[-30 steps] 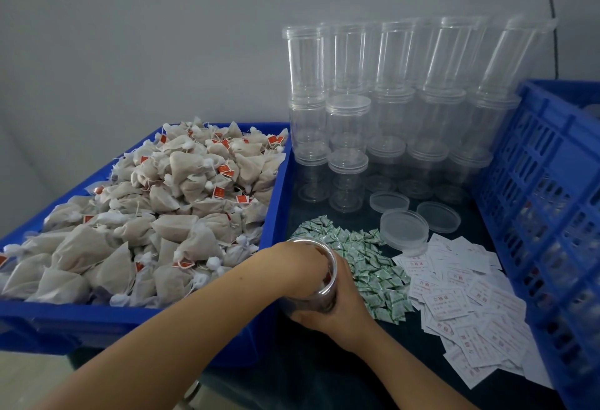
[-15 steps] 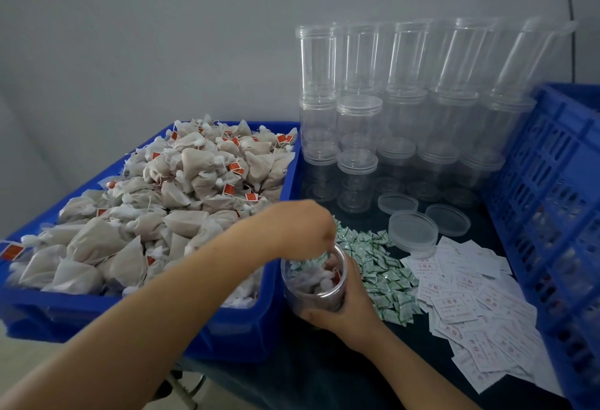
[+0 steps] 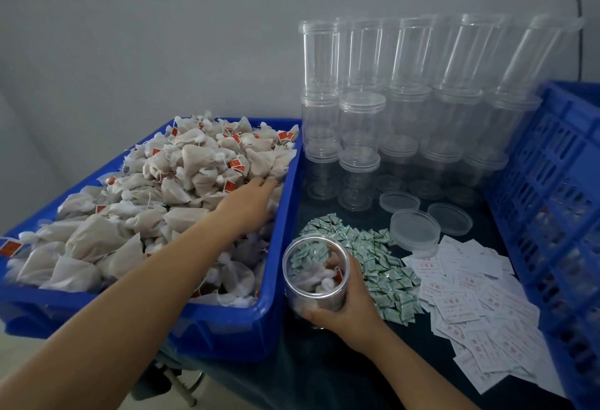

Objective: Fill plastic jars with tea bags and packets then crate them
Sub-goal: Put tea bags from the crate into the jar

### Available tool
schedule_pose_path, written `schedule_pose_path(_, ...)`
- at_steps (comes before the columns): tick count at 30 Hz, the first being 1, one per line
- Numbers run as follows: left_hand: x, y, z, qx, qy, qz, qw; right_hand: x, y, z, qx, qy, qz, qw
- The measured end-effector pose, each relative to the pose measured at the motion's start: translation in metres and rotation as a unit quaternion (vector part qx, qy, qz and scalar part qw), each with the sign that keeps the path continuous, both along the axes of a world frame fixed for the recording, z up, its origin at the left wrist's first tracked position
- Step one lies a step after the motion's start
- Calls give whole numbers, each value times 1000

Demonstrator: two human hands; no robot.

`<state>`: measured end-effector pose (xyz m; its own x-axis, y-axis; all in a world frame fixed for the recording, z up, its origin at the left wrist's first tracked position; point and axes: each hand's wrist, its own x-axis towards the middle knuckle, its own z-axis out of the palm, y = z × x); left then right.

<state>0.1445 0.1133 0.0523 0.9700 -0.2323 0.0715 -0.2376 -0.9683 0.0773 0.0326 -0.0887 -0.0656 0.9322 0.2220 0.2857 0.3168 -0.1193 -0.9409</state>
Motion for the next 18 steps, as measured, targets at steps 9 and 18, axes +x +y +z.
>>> schedule_pose_path(9, 15, -7, -24, 168, -34, 16, 985, 0, 1, 1, -5, -6, -8, 1000)
schedule_pose_path(18, 10, 3, -14, -38, -84, 39, 995, 0, 1, -1, 6, -7, -8, 1000)
